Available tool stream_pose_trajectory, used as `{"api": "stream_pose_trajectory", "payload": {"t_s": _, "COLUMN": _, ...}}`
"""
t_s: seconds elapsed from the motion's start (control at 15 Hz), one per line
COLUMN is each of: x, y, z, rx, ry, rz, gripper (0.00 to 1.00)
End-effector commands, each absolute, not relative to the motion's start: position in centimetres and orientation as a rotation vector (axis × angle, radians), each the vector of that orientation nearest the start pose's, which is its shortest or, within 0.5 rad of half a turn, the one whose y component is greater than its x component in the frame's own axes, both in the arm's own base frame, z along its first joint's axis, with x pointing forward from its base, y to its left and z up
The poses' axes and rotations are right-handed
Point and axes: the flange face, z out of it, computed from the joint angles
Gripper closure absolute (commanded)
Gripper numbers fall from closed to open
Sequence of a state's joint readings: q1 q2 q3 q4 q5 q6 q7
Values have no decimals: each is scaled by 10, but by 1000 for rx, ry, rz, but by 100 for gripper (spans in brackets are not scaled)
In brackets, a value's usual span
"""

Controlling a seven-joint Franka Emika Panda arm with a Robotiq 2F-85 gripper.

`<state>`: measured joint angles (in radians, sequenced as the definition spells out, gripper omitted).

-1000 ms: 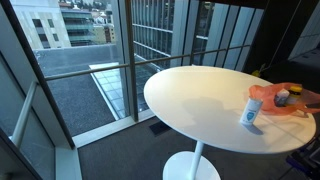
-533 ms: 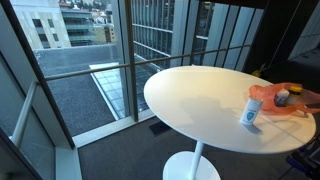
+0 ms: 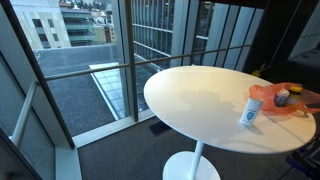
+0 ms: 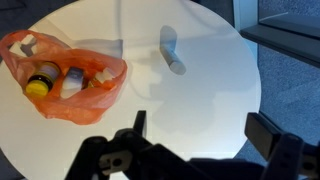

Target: Remove the blue box from the plastic

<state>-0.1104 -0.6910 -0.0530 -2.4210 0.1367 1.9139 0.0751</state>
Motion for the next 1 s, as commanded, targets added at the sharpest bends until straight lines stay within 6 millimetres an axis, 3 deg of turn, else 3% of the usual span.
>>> {"api": "stream_pose_trajectory", "payload": {"t_s": 0.0, "x": 379, "y": -81, "z": 550, "rx": -2950, "ry": 511, "rz": -232, "gripper": 0}}
{"api": "stream_pose_trajectory", "payload": {"t_s": 0.47, "x": 405, "y": -142, "z": 494, "rx": -2883, "ry": 821, "rz": -121, "gripper": 0}}
{"api": "stream_pose_trajectory", "payload": {"t_s": 0.93, "x": 426, "y": -183, "z": 453, "rx": -2808, "ry": 1113, "rz": -49, "gripper": 0}}
